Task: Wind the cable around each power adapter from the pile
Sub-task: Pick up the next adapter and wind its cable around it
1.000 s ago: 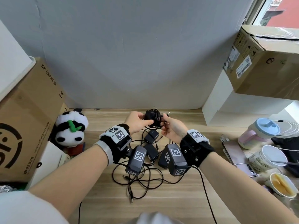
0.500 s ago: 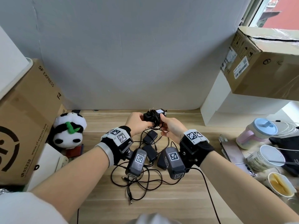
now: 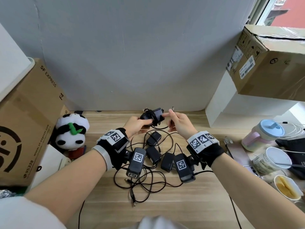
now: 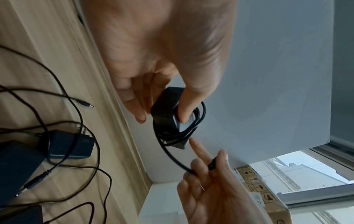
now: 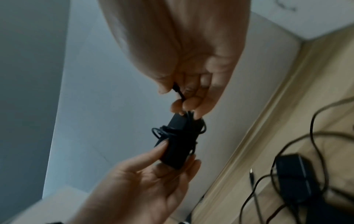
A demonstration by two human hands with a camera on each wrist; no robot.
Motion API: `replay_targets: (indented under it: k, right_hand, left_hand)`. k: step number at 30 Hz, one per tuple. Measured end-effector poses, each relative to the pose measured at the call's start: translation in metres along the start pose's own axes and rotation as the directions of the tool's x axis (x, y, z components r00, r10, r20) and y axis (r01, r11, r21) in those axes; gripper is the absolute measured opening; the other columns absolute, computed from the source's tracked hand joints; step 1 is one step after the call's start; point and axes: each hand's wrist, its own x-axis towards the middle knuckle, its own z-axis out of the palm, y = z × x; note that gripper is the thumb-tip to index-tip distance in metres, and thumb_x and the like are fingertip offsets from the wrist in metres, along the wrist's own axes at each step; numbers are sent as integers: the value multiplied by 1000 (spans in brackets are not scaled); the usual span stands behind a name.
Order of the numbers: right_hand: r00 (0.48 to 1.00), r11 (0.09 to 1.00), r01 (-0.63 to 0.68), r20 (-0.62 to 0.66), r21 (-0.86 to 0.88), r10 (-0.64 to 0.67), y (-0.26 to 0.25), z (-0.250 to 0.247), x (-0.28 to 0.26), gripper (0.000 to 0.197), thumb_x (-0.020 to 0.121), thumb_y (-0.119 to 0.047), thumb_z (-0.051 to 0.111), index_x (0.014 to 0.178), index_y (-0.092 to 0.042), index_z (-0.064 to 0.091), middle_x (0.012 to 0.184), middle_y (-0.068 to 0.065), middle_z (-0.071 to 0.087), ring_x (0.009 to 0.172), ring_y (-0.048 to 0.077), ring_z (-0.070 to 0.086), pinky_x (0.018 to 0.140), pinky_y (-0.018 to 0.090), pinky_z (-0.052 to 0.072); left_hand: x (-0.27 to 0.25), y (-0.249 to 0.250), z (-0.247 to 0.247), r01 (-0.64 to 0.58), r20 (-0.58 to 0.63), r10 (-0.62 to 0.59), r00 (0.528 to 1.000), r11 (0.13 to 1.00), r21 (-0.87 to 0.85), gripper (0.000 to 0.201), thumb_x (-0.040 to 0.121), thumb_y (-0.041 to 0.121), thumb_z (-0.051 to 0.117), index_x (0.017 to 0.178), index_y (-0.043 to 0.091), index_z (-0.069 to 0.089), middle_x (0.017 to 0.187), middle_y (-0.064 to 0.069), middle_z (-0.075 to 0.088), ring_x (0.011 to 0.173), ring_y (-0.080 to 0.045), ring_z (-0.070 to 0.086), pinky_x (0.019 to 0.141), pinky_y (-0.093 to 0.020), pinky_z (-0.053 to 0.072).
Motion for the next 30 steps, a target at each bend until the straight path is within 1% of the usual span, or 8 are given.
replay_targets:
  k: [4, 9, 13, 18, 21, 24, 27, 30]
  right_hand:
    - [998, 999, 19, 59, 36, -21, -2, -2, -2, 38, 103, -24, 27, 120, -7, 57, 67, -1, 36, 56, 8, 34, 51, 18, 41]
    - [997, 994, 69, 17, 85, -71, -1, -1, -1, 19, 98, -10, 43, 111, -2, 55, 64, 4, 53, 50, 9, 43, 54, 22, 50]
    - [978, 962, 146, -110, -230, -175, 4, -7, 3, 9, 92, -18, 56, 90, -9, 60, 62, -2, 61, 46, 4, 50, 48, 23, 48]
    - [952, 848, 220, -83, -482, -294, 7, -12, 6, 4, 84, -23, 68, 83, -20, 71, 69, -13, 62, 65, 4, 54, 65, 24, 50]
    - [959, 846, 250, -2, -472, -285, 2, -10, 4, 7, 82, -18, 70, 86, -16, 75, 73, -12, 66, 68, 1, 59, 68, 14, 47]
    - [969, 880, 241, 44, -409, -245, -1, -8, 4, 11, 83, -10, 68, 90, -15, 74, 78, -6, 69, 70, 7, 64, 68, 16, 52]
    - [971, 908, 228, 19, -353, -236, -1, -8, 4, 8, 80, -8, 71, 82, -16, 72, 76, -3, 69, 65, 4, 62, 64, 17, 51]
    - [965, 885, 232, -21, -403, -262, 4, -7, 3, 3, 77, -15, 75, 80, -16, 75, 70, -11, 65, 60, -1, 55, 62, 10, 43]
  left_hand:
    - [-2, -1, 0, 82, 50, -74, 996, 979, -184, 12, 90, 9, 59, 100, 1, 59, 95, -13, 63, 82, -22, 63, 73, -26, 54]
    - [-5, 1, 4, 96, 119, -64, 991, 954, -283, 23, 92, 12, 57, 111, -2, 57, 97, -18, 63, 88, -30, 64, 83, -36, 55]
    - [-8, 3, 3, 110, 170, -59, 984, 944, -312, 23, 93, 9, 54, 112, -4, 57, 104, -22, 65, 89, -33, 67, 78, -36, 58]
    - [-15, 4, 3, 116, 249, -55, 967, 964, -240, 28, 94, 7, 51, 120, -3, 55, 117, -25, 61, 90, -33, 67, 77, -36, 59]
    - [-19, 4, 3, 122, 301, -66, 951, 978, -170, 29, 96, 7, 48, 122, -4, 53, 112, -25, 62, 85, -31, 69, 75, -35, 59]
    - [-20, 1, 4, 97, 293, -58, 954, 988, -123, 29, 97, 7, 45, 124, -4, 50, 103, -22, 66, 77, -27, 71, 68, -31, 59]
    - [-18, 1, 4, 67, 265, -46, 963, 995, -73, 30, 97, 6, 46, 125, -4, 49, 100, -20, 66, 72, -23, 71, 65, -29, 59]
    - [-18, 2, 4, 52, 270, -41, 962, 998, -32, 29, 97, 8, 46, 124, -2, 50, 97, -17, 67, 70, -22, 71, 65, -30, 59]
